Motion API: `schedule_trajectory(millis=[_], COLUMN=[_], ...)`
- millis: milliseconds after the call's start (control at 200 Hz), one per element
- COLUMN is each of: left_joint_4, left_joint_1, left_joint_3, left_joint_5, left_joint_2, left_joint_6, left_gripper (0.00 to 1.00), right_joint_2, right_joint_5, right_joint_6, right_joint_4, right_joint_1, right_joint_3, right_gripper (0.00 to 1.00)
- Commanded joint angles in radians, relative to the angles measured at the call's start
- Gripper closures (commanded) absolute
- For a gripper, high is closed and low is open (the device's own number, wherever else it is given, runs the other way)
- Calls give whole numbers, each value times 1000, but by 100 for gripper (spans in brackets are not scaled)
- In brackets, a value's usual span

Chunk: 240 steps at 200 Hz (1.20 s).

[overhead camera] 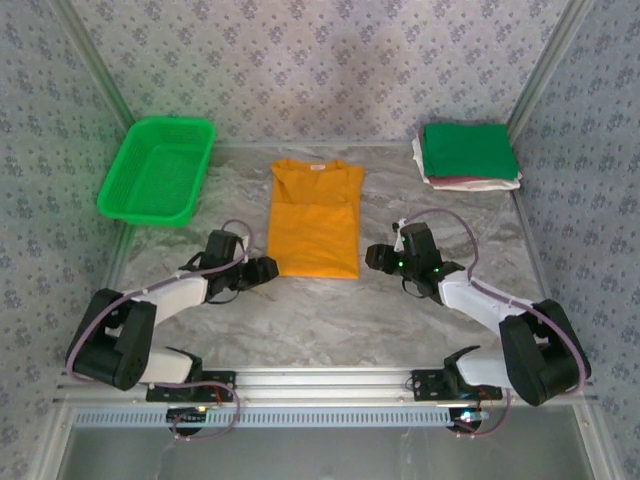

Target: Fold and stack the t-shirts

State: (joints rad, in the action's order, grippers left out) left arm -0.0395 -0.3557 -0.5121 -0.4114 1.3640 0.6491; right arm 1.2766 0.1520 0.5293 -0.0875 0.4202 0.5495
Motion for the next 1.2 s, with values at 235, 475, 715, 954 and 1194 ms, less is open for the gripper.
schedule_trajectory(millis=[235, 475, 715, 954, 1194], left_joint_4=[-13, -18, -19, -40, -55], left_joint_1=[-1, 3, 1, -2, -1], left_joint_3=[-50, -112, -144, -149, -147], left_joint_5=[37, 27, 5, 6, -1], left_joint_2=[72, 121, 136, 169, 210], left_joint_6=[-17, -32, -29, -26, -31], left_gripper=[43, 43, 46, 49, 66], right_joint_2=[-7, -6, 0, 12, 24], right_joint_5=[-7, -5, -7, 2, 43], right_joint_6=[-6, -5, 3, 8, 46], right_joint_4=[-40, -47, -69, -76, -51], right_joint_1=[-2, -1, -1, 5, 4], right_joint_3=[-18, -29, -46, -45, -49], right_gripper=[42, 42, 42, 43, 42])
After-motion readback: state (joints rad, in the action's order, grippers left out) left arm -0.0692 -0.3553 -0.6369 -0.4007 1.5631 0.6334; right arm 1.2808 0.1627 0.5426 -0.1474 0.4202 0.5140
